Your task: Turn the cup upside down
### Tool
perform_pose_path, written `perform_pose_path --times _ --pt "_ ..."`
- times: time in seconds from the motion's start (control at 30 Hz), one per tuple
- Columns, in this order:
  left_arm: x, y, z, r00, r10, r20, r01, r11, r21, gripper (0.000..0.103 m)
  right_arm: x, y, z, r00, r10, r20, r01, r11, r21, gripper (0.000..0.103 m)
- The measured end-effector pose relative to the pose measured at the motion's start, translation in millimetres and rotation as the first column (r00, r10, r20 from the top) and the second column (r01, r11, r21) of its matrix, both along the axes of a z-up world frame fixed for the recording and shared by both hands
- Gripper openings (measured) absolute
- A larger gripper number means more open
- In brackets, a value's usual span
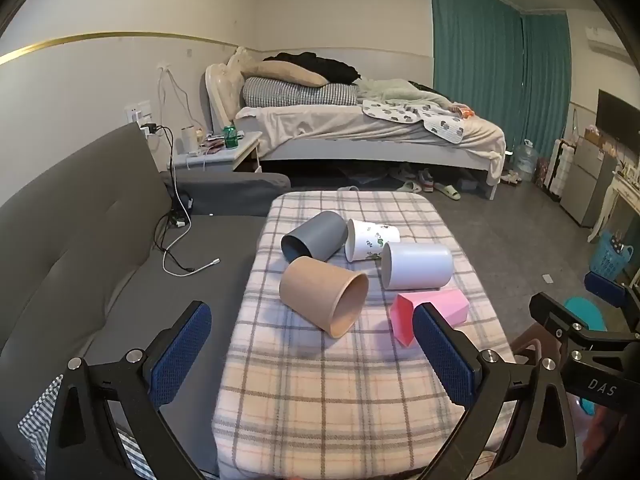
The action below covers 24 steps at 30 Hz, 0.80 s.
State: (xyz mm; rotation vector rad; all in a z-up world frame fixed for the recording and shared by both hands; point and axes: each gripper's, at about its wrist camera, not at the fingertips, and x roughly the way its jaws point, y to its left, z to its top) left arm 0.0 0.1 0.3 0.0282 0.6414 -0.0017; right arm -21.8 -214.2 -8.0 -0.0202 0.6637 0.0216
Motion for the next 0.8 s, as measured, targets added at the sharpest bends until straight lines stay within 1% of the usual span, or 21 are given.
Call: perform_pose_path --times 0.27,0.3,0.47,0.5,0.8 --pt "-9.3 0.4 2.5 1.000 0.000 0.010 0.000 1.000 -0.003 0.103 -3.3 -2.8 -1.3 1.000 0.009 0.011 -0.009 1.000 0.002 0.103" --pt "-2.9 4.6 -0.2 1.000 0.003 -0.003 -0.003 1.000 -0.005 0.103 1.7 0.5 -6.4 1.000 0.007 -0.008 -0.007 1.000 0.005 0.103" --pt "-2.8 8.0 2.5 1.000 0.007 -0.002 -0.007 1.000 -0.009 0.103 2.2 1.5 -9.4 1.000 0.012 -0.007 -0.012 1.000 0.005 0.103" --pt "-3.0 8.8 2.4 1.000 0.009 -0.002 -0.009 1.000 -0.007 0.103 -1.1 1.9 -2.1 1.000 0.017 -0.009 -0.017 1.000 0.003 0.103" --pt "0.4 7.1 1.3 1.000 0.010 -0.002 -0.010 1.000 -0.006 0.103 -0.8 2.5 -2.4 0.999 0.030 -0.018 -0.030 1.000 0.005 0.103"
